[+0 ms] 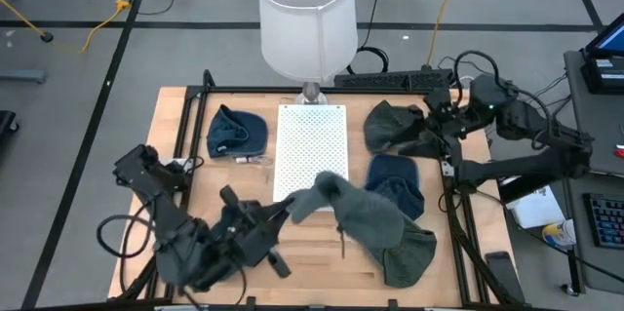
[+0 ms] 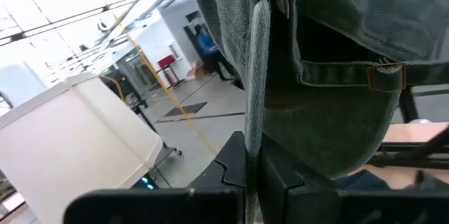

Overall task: Pick & Place hat
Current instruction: Put the top left gray cap on the shelf

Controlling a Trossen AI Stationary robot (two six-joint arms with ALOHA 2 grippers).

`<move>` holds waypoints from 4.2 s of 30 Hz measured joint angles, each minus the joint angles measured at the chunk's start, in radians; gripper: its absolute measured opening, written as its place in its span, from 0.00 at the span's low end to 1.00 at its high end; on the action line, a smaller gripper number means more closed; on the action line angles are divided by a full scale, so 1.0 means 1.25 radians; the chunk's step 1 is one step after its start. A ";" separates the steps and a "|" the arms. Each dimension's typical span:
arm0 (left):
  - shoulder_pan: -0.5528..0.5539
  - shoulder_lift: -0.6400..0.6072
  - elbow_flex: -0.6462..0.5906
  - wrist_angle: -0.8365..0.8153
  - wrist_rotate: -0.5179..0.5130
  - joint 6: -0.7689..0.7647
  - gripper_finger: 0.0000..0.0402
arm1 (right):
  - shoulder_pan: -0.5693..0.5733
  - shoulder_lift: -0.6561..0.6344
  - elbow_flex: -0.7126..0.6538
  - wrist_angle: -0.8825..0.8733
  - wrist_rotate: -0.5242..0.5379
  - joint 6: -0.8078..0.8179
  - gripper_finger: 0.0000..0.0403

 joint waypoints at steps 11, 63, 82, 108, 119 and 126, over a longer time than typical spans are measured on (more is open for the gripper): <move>-0.018 0.000 0.000 0.000 -0.041 -0.012 0.02 | 0.147 0.114 0.156 0.028 0.091 0.001 0.56; 0.043 0.000 0.000 -0.023 -0.057 0.108 0.02 | 0.564 0.437 0.555 -0.009 0.746 -0.238 0.56; 0.045 0.000 0.000 -0.022 -0.064 0.104 0.02 | 0.585 0.440 0.555 -0.013 0.743 -0.241 0.07; -0.041 0.000 0.000 -0.017 0.035 -0.247 0.24 | 0.599 0.401 0.554 -0.085 1.084 -0.836 0.03; -0.065 0.000 0.000 0.001 -0.066 -0.286 0.24 | 0.578 0.431 0.554 -0.065 1.191 -1.054 0.03; -0.065 0.000 0.000 0.026 -0.100 -0.337 0.24 | 0.534 0.486 0.553 -0.081 1.254 -1.054 0.03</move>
